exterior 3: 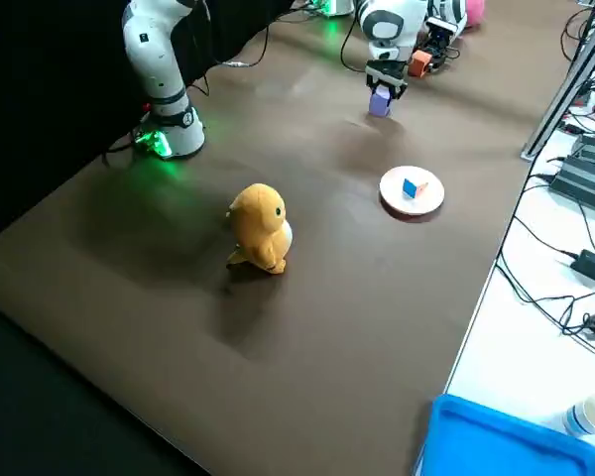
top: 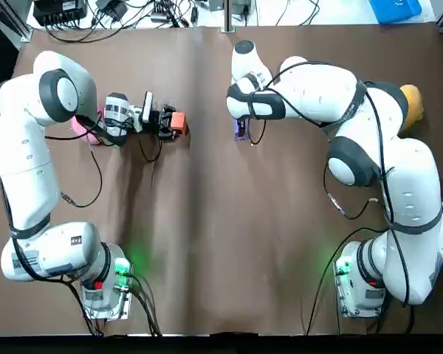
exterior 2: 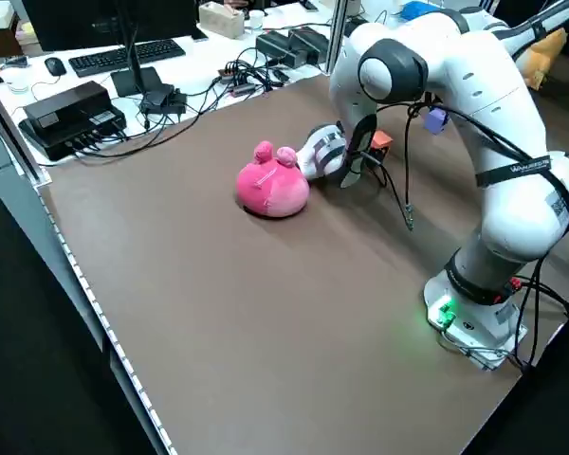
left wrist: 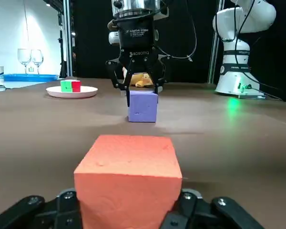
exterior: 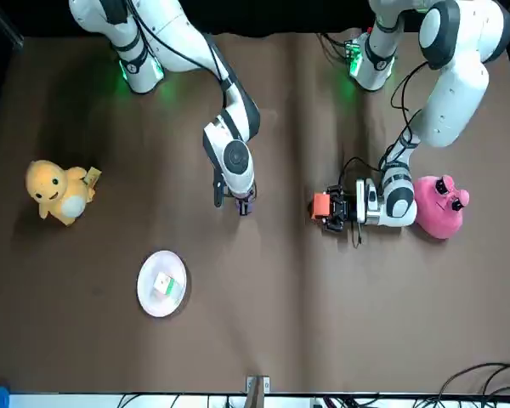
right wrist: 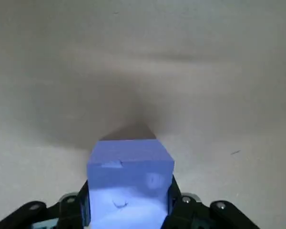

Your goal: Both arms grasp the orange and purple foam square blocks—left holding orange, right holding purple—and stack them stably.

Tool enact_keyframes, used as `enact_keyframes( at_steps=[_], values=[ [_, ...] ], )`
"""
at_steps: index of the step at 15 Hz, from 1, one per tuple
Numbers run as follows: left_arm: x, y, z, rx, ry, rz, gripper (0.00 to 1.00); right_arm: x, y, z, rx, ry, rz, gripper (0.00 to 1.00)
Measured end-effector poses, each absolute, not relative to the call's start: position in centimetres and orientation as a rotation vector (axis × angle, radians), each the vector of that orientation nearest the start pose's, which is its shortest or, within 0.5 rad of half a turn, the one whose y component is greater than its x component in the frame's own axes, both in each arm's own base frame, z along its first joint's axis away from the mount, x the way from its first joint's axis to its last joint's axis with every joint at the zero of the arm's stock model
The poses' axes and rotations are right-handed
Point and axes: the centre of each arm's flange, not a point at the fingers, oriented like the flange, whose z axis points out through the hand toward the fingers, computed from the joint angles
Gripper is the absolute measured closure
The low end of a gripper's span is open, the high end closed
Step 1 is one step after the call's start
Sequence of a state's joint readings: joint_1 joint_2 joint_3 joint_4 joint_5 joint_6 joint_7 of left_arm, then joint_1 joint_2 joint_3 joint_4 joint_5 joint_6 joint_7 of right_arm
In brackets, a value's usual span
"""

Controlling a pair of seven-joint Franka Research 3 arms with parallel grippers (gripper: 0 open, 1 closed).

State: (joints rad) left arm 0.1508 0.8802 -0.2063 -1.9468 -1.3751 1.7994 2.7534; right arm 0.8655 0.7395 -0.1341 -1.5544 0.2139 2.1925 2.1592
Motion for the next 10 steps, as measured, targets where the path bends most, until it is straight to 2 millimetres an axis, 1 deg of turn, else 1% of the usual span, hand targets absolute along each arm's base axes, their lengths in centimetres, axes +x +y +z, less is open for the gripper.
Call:
enact_keyframes(
  at_steps=[3,6,10],
  values=[
    [51.7,-12.1,4.4,1.246,-1.315,1.059,0.41,50.6,47.7,20.9,-2.315,2.232,0.136,0.40],
    [51.9,-12.6,4.5,1.237,-1.322,1.059,0.41,51.5,47.2,21.5,-2.292,2.239,0.130,0.40],
    [51.9,-14.9,5.0,1.202,-1.341,1.049,0.41,52.5,46.6,22.4,-2.263,2.244,0.126,0.40]
  ],
)
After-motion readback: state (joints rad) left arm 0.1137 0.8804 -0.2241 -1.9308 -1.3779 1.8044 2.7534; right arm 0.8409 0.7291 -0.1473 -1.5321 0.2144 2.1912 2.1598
